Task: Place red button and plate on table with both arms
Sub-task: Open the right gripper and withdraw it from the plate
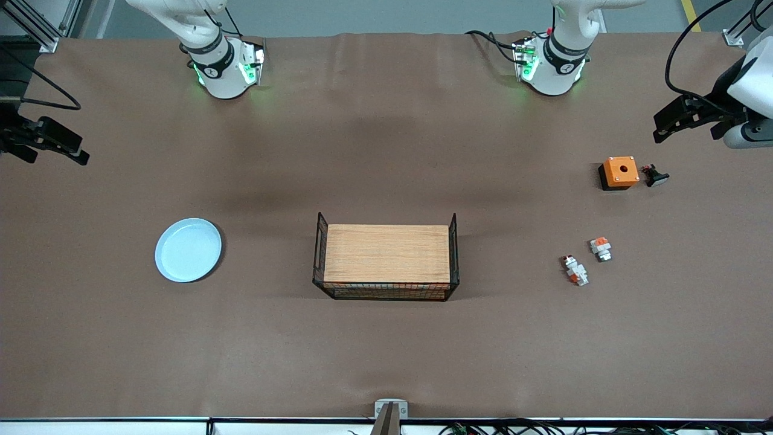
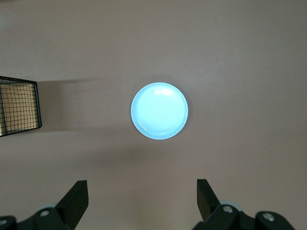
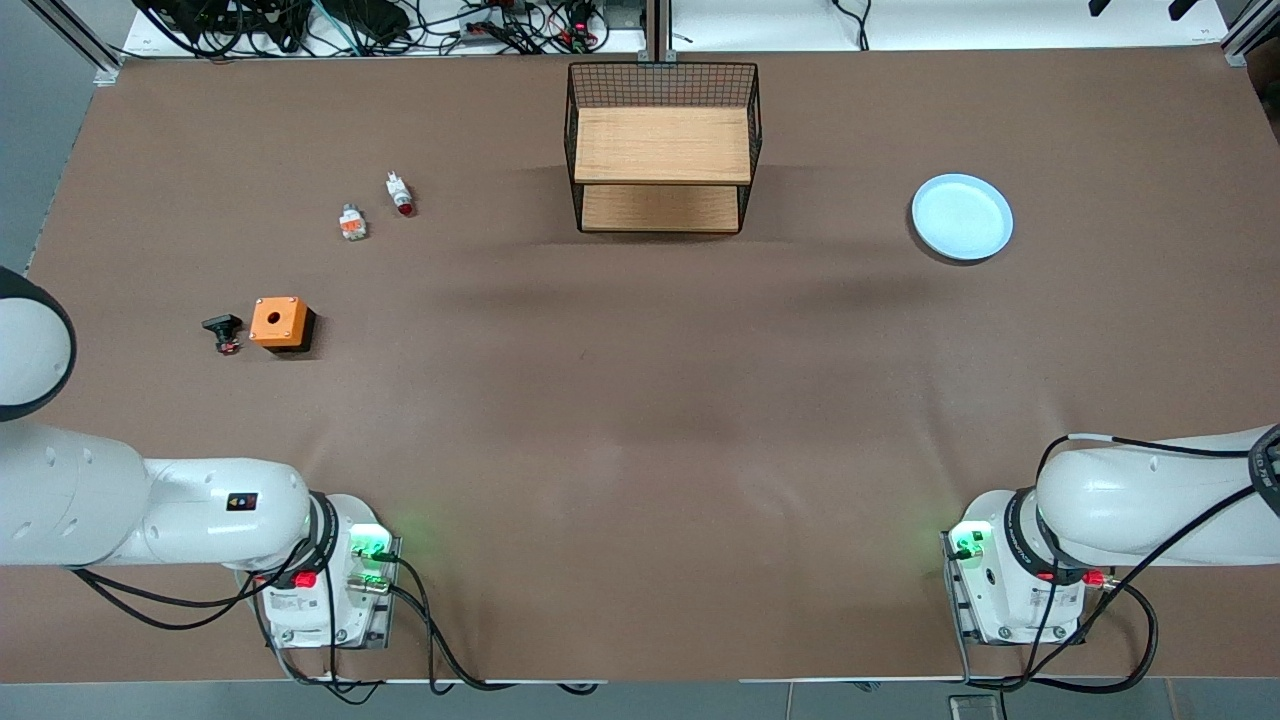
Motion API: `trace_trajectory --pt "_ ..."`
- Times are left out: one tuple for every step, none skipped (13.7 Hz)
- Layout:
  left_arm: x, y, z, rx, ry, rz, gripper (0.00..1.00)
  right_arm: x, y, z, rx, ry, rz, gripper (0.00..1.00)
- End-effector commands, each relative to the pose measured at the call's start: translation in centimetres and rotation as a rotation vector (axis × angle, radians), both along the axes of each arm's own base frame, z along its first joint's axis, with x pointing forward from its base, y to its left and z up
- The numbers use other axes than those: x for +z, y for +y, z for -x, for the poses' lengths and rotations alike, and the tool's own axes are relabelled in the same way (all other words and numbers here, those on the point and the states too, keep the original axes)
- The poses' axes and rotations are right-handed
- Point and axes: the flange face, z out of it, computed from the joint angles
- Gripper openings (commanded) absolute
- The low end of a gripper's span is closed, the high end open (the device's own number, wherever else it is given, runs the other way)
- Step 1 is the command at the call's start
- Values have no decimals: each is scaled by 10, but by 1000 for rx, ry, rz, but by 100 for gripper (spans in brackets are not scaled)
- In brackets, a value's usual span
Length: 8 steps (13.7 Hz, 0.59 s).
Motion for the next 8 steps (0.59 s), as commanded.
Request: trace_trajectory --pt "4 -12 3 -21 -3 -8 100 6 -7 -8 -21 -3 14 100" --pt "4 -12 2 -19 -4 -7 100 6 -11 -14 -26 -7 13 100" --pt "3 -12 1 -19 -3 -7 100 9 -20 -16 -37 -16 12 100" --pt "4 -11 1 -19 -4 -7 100 4 -22 -20 -43 -8 12 100" --pt "9 -11 1 -21 -15 -5 100 0 -21 -22 -44 -4 10 100" --pt "12 -10 0 -19 -21 -4 100 0 -22 -23 -43 -4 10 100" --pt "13 -10 0 -19 -24 -4 100 -1 -23 -23 -43 -2 11 100" --pt "15 -10 0 -19 -28 -3 100 -5 -24 -26 -43 2 13 100"
